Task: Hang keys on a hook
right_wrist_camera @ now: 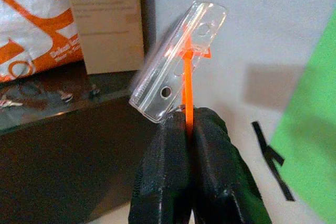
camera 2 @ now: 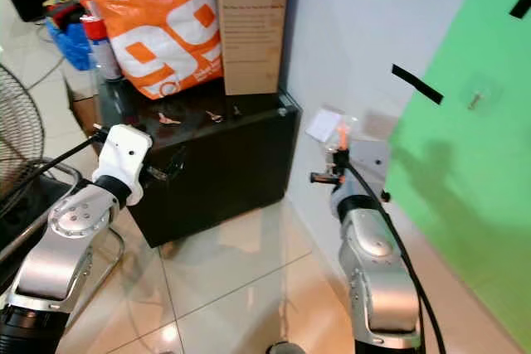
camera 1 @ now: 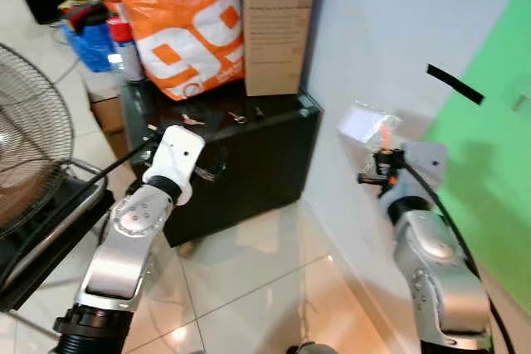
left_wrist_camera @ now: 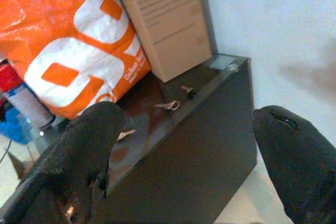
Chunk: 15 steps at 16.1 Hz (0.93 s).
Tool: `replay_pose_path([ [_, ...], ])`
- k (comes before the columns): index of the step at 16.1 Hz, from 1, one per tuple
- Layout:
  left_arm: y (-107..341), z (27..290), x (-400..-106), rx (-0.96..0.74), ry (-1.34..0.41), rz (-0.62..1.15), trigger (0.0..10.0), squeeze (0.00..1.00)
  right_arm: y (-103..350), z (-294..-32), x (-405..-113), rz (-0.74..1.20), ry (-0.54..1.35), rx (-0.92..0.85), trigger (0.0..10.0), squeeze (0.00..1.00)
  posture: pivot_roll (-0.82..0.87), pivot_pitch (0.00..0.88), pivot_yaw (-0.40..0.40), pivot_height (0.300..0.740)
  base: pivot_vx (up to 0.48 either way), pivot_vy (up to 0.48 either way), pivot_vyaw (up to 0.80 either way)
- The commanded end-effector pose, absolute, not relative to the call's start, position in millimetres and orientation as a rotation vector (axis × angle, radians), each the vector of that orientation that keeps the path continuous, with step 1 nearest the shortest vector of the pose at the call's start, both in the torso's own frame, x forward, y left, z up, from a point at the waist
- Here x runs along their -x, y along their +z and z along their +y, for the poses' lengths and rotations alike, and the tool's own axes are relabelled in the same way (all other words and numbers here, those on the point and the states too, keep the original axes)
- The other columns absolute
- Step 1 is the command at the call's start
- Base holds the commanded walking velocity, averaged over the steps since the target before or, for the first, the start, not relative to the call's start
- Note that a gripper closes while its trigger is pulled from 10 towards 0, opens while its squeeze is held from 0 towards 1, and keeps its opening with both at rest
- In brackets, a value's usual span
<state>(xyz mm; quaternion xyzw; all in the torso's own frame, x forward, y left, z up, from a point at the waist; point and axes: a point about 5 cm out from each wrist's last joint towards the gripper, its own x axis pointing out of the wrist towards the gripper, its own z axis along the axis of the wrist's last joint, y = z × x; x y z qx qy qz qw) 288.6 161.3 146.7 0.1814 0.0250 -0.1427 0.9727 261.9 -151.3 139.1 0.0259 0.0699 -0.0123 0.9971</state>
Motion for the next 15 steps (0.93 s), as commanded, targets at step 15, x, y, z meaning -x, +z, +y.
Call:
replay_pose_path([
  [15,151,166,-289,-0.392,-0.362,0.064,10.0,0.00,130,-140,-258,0.161,0.063,-0.055,10.0,0.00,-0.02,0.000,0.018,0.740,0.193,0.000,-0.59],
])
